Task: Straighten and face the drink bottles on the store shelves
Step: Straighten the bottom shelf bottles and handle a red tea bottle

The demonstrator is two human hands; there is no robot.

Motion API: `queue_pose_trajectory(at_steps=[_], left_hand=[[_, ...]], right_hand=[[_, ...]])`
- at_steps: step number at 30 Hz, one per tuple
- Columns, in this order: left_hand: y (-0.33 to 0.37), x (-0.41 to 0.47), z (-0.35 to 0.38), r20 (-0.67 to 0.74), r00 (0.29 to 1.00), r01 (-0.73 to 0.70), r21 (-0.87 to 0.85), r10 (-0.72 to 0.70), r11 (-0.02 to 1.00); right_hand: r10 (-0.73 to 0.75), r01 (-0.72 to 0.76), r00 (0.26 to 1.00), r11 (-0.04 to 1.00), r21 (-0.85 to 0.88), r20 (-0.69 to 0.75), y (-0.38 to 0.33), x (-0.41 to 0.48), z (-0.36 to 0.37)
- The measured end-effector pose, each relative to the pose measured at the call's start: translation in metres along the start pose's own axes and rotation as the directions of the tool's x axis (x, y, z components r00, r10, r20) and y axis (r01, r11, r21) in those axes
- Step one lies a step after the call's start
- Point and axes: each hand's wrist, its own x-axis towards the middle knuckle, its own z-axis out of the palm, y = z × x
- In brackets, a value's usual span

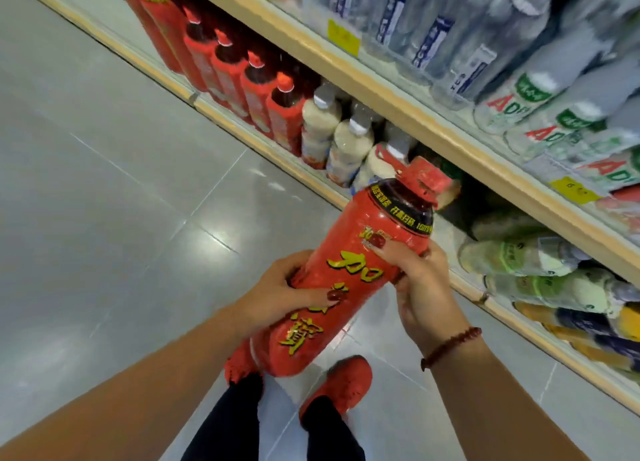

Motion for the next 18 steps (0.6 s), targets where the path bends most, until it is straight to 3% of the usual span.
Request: queue_pose_trajectory(at_steps=[9, 18], left_hand=[[0.069, -0.135, -0.050, -0.269, 0.961, -0.021, -0.280, -0.057, 0.960], [0.143, -0.245, -0.131, -0.399, 0.914, -0.204, -0.285, 0.078, 0.936]], right_hand=[[0.113, -0.109, 0.988, 0.993, -0.042, 0.109, -0.083, -0.056, 0.164], [0.132, -0.123, 0.953, 0.991, -0.050, 0.274, -0.137, -0.112, 0.301]])
